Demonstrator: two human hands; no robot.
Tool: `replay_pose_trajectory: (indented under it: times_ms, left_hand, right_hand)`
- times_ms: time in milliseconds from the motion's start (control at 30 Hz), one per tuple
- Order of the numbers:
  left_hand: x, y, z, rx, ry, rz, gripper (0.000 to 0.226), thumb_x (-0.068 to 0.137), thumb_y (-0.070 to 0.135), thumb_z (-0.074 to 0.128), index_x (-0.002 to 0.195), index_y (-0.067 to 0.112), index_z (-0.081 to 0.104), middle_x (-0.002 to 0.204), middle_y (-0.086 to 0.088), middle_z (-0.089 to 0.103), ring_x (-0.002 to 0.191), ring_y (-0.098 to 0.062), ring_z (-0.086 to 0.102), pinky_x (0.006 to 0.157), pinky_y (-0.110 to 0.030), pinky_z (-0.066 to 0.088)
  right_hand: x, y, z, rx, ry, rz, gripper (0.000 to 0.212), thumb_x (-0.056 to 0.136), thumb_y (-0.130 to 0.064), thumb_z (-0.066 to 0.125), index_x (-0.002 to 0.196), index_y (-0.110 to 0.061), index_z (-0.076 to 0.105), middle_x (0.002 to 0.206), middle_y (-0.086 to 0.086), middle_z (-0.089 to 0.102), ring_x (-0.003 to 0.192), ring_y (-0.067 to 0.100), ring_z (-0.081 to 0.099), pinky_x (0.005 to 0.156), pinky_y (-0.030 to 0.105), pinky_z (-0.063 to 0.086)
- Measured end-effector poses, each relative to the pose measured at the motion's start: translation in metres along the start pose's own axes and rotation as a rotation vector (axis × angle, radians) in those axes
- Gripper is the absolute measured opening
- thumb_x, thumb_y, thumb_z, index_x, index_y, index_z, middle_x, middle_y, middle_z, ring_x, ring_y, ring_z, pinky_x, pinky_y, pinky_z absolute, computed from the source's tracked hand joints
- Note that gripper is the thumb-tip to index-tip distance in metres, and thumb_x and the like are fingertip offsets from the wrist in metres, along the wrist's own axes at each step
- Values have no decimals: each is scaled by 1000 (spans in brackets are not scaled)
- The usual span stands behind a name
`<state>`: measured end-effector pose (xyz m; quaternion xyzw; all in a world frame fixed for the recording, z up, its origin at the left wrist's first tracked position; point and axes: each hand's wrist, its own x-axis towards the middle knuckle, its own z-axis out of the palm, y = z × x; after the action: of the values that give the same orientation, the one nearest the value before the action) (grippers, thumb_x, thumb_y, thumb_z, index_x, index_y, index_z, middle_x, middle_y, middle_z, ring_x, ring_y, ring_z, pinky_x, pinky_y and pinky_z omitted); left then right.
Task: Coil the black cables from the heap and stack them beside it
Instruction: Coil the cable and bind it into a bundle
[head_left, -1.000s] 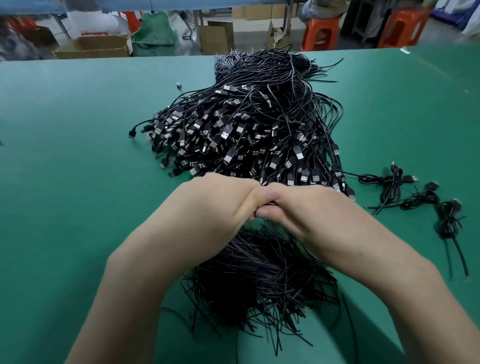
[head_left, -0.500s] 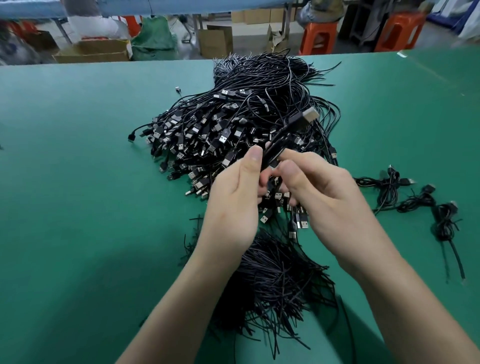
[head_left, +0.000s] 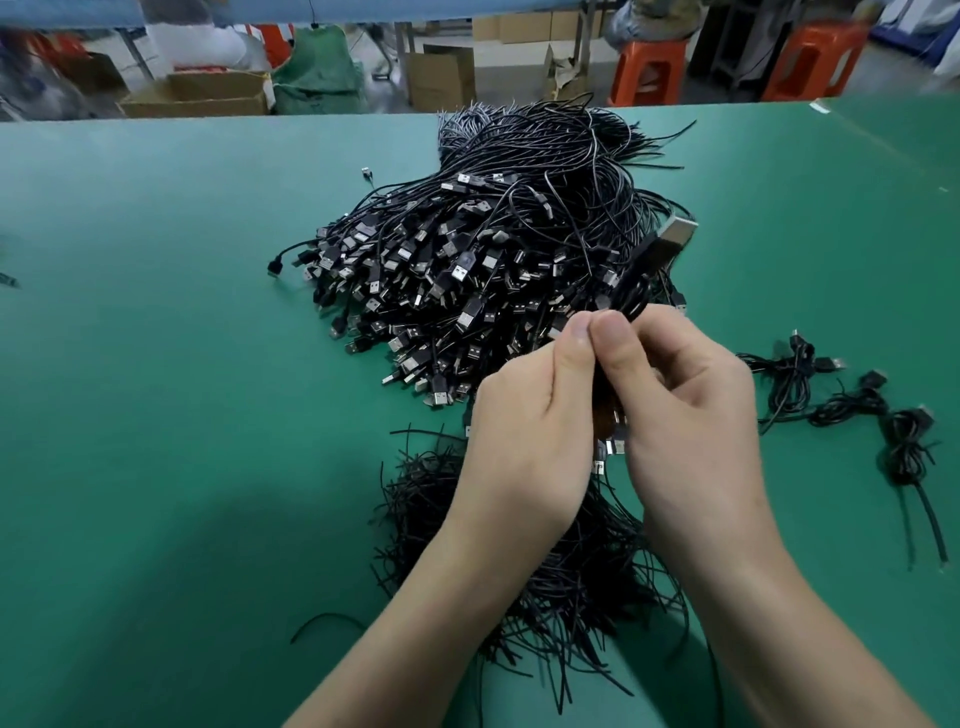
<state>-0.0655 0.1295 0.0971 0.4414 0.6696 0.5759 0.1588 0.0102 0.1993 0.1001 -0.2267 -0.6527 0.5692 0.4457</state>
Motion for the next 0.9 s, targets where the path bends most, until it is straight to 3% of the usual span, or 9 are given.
replay_pose_trajectory:
  times_ms: [133, 200, 267, 300, 400, 533, 700, 833, 900]
  left_hand:
    - [7, 1, -25, 225, -69, -4, 62, 110, 49, 37, 62, 14, 53, 56, -5, 48, 52, -17, 45, 56, -46, 43]
    - [11, 0, -37, 283, 14, -3, 56, 107, 52, 46, 67, 18, 66, 70, 4, 62, 67, -9, 59, 71, -40, 50]
    - [13, 0, -44, 195, 123, 12, 38, 106, 48, 53, 82, 28, 76, 86, 13, 72, 81, 0, 65, 71, -16, 50]
    - [14, 1, -47, 151, 126, 26, 32, 105, 44, 56, 88, 28, 77, 88, 13, 73, 81, -1, 67, 69, -15, 50]
    - [16, -3, -48, -123, -92, 22, 39, 107, 30, 56, 92, 0, 75, 84, -3, 73, 77, -23, 74, 74, -42, 61]
    - [20, -13, -51, -309, -266, -76, 58, 104, 39, 55, 99, -17, 68, 107, 2, 79, 106, -7, 72, 95, -28, 54]
    - [19, -18, -48, -516, -323, -81, 36, 104, 34, 56, 121, 8, 74, 99, 6, 76, 82, -4, 72, 83, -21, 54]
    - [19, -18, -42, -522, -270, -97, 38, 100, 36, 65, 111, 1, 74, 73, 10, 70, 71, -15, 71, 76, -33, 57]
    - [19, -17, -40, -492, -242, -56, 29, 102, 35, 63, 106, 11, 77, 68, 10, 69, 61, -22, 62, 70, -34, 58]
  right_hand:
    - [7, 4, -12, -173, -40, -56, 39, 101, -38, 61, 73, -10, 61, 59, -8, 49, 57, 10, 40, 53, 30, 35]
    - [9, 3, -14, -229, -57, -72, 35, 102, -37, 60, 76, -16, 67, 63, -6, 62, 58, 19, 48, 54, 36, 40]
    - [9, 0, -13, -248, -94, -87, 32, 103, -33, 58, 76, -20, 68, 67, -5, 68, 58, 9, 58, 55, 33, 47]
    - [9, -2, -13, -208, -142, -73, 31, 104, -29, 57, 76, -19, 67, 68, -5, 70, 60, 8, 65, 57, 28, 51]
    - [8, -6, -13, -120, -337, 10, 35, 106, -24, 54, 75, -9, 58, 61, 5, 64, 50, 18, 61, 54, 25, 49]
    - [7, -9, -14, 121, -491, 170, 32, 101, -31, 52, 79, -8, 58, 60, 3, 49, 47, 15, 37, 47, 24, 32]
    - [10, -12, -19, 345, -635, 325, 26, 96, -37, 56, 80, -18, 65, 62, -3, 50, 45, 7, 35, 47, 17, 32]
    - [13, -13, -26, 237, -658, 440, 35, 95, -47, 56, 80, -18, 69, 59, -2, 47, 44, 7, 32, 44, 16, 30]
    - [12, -13, -27, 158, -682, 470, 43, 93, -55, 50, 78, -19, 68, 56, -3, 42, 44, 8, 30, 44, 16, 30]
